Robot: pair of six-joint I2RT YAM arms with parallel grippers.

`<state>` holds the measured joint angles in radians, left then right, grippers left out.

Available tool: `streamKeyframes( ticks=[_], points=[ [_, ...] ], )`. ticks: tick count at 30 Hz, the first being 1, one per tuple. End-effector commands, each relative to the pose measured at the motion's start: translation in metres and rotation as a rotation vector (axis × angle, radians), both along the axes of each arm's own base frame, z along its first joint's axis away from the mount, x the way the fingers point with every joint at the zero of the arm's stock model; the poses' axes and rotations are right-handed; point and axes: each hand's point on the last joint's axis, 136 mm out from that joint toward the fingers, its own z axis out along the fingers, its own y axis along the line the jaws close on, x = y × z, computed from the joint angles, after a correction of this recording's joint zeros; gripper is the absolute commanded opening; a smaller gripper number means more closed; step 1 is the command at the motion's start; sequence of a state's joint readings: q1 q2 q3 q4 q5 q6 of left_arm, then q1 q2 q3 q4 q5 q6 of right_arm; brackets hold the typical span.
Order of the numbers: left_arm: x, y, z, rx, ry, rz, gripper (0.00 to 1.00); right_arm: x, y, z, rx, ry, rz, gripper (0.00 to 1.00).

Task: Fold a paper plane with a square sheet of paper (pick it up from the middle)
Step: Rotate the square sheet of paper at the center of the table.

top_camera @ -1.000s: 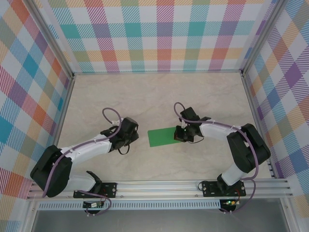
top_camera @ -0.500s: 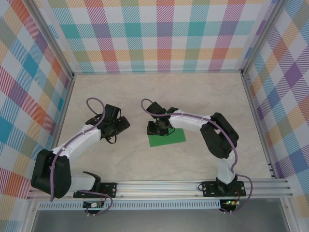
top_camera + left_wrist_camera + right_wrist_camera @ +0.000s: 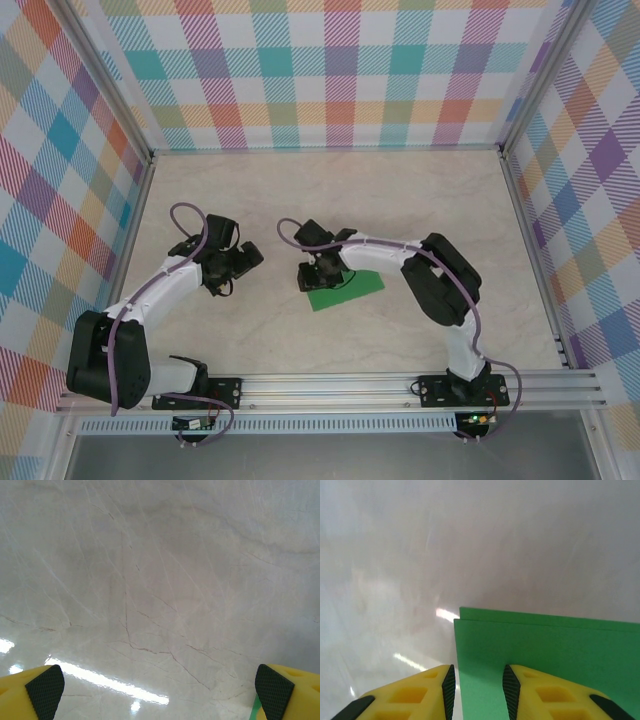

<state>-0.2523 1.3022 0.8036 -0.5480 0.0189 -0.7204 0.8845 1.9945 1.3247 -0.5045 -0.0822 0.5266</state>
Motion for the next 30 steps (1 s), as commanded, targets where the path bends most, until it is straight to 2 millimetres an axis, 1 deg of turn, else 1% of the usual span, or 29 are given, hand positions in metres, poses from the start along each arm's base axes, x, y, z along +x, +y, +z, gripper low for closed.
streamKeyframes(
  ticks=[1, 2, 4, 6, 7, 9, 12, 14, 21, 23, 25, 28, 30],
  points=[
    [0.002, -0.004, 0.002, -0.028, 0.007, -0.030, 1.00, -0.058, -0.047, -0.022, -0.120, 0.105, 0.216, 0.35],
    [0.002, -0.006, 0.003, -0.038, 0.005, -0.038, 1.00, -0.056, -0.052, -0.013, -0.115, 0.083, 0.216, 0.36],
    [0.002, -0.011, 0.004, -0.063, -0.002, -0.057, 1.00, -0.042, -0.056, 0.008, -0.082, 0.031, 0.164, 0.38],
    [0.001, -0.018, 0.005, -0.097, -0.007, -0.078, 1.00, -0.020, -0.062, 0.031, -0.047, -0.029, 0.041, 0.48],
    [0.001, -0.021, 0.005, -0.111, -0.010, -0.091, 1.00, -0.010, -0.069, 0.037, -0.053, -0.057, -0.029, 0.52],
    [-0.001, -0.029, 0.007, -0.143, -0.012, -0.118, 1.00, 0.008, -0.088, 0.044, -0.073, -0.086, -0.180, 0.57],
    [-0.006, -0.036, 0.007, -0.160, -0.007, -0.156, 1.00, 0.023, -0.114, 0.040, -0.140, -0.095, -0.332, 0.60],
    [-0.008, -0.039, 0.006, -0.165, -0.003, -0.169, 0.99, 0.027, -0.128, 0.034, -0.187, -0.073, -0.405, 0.61],
    [-0.013, -0.048, 0.006, -0.187, 0.001, -0.204, 0.99, 0.031, -0.156, 0.014, -0.279, -0.018, -0.582, 0.65],
    [-0.014, -0.051, 0.005, -0.194, 0.004, -0.215, 0.99, 0.034, -0.160, 0.009, -0.285, -0.003, -0.605, 0.66],
    [-0.014, -0.054, 0.006, -0.200, 0.005, -0.224, 0.99, 0.039, -0.159, 0.003, -0.280, 0.010, -0.603, 0.66],
    [-0.016, -0.057, 0.003, -0.205, 0.015, -0.234, 0.99, 0.047, -0.154, -0.005, -0.266, 0.023, -0.580, 0.65],
    [-0.017, -0.058, 0.002, -0.211, 0.021, -0.232, 0.99, 0.053, -0.146, -0.009, -0.244, 0.025, -0.548, 0.65]
  ],
)
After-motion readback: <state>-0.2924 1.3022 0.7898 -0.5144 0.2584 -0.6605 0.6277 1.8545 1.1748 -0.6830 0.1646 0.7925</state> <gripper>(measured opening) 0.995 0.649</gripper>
